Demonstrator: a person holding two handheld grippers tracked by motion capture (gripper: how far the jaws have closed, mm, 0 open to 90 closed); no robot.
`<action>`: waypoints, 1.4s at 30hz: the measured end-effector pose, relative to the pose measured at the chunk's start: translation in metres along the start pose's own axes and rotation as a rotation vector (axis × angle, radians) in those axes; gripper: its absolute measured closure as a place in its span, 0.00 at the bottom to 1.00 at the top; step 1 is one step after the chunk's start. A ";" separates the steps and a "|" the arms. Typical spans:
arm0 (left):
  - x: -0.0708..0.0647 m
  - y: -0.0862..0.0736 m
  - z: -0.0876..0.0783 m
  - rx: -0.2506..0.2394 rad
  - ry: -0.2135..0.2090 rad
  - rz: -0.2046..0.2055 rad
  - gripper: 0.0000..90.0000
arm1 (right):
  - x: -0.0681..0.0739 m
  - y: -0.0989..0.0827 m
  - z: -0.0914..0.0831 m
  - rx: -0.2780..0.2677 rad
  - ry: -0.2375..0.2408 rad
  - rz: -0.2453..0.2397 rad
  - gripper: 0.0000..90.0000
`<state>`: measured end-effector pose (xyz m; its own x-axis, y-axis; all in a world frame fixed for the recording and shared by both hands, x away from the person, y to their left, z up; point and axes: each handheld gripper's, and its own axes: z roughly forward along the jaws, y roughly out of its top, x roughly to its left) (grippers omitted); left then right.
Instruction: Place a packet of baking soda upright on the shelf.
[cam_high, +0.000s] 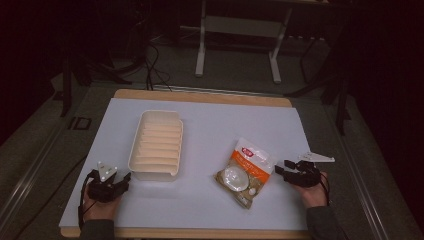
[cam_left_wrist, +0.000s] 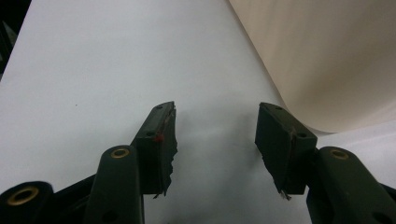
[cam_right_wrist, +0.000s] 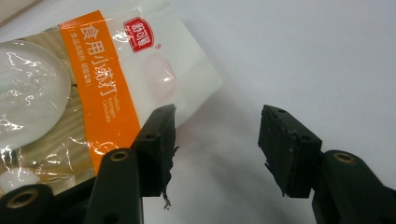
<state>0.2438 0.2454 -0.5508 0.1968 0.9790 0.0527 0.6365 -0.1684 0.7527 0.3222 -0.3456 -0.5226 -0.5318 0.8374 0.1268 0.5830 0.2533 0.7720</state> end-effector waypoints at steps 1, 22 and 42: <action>0.000 0.000 0.000 -0.001 0.000 -0.001 0.53 | 0.000 0.001 0.001 -0.002 0.005 0.002 0.50; 0.000 0.000 0.000 -0.001 -0.004 0.000 0.53 | -0.001 0.016 0.033 0.041 0.170 0.077 0.71; 0.000 0.000 0.000 -0.001 -0.003 0.000 0.53 | 0.002 0.016 0.041 0.072 0.254 0.108 0.84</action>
<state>0.2438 0.2455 -0.5509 0.1988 0.9787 0.0509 0.6353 -0.1683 0.7537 0.3559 -0.3200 -0.5357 -0.5954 0.7156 0.3652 0.6821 0.2102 0.7004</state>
